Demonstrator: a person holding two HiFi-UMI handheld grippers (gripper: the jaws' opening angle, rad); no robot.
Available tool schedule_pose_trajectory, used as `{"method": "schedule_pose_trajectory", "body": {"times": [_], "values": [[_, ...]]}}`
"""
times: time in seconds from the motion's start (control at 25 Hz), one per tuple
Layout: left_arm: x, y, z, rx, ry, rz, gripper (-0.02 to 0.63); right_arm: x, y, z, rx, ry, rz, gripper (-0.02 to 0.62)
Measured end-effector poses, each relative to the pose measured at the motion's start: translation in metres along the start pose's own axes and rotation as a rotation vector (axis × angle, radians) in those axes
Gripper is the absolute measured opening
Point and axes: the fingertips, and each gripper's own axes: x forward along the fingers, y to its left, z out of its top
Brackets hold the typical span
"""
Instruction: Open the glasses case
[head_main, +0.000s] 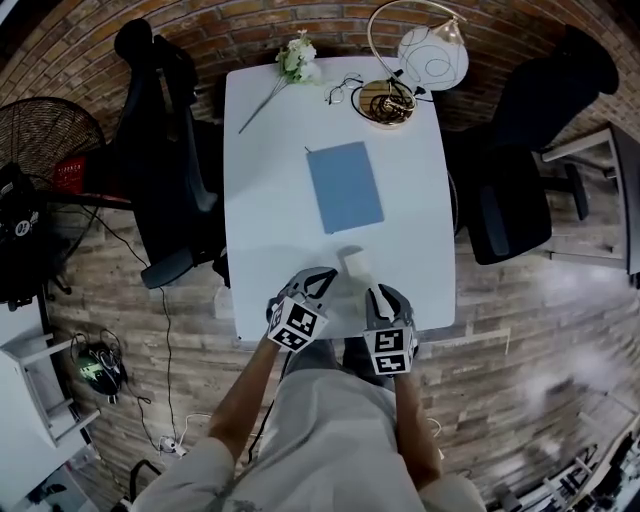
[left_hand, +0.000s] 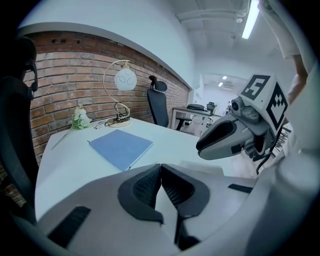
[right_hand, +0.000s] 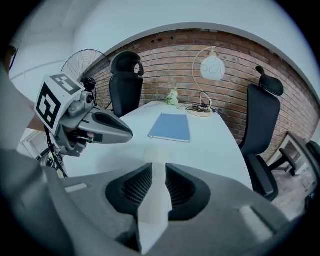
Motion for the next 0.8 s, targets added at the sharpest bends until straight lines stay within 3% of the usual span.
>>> {"method": "schedule_pose_trajectory", "body": {"times": [0.8], "values": [[0.028,-0.011,-0.020,0.025,0.079,-0.069,0.003,0.029,0.018,-0.025,0.013,0.110,0.042,0.269]]}}
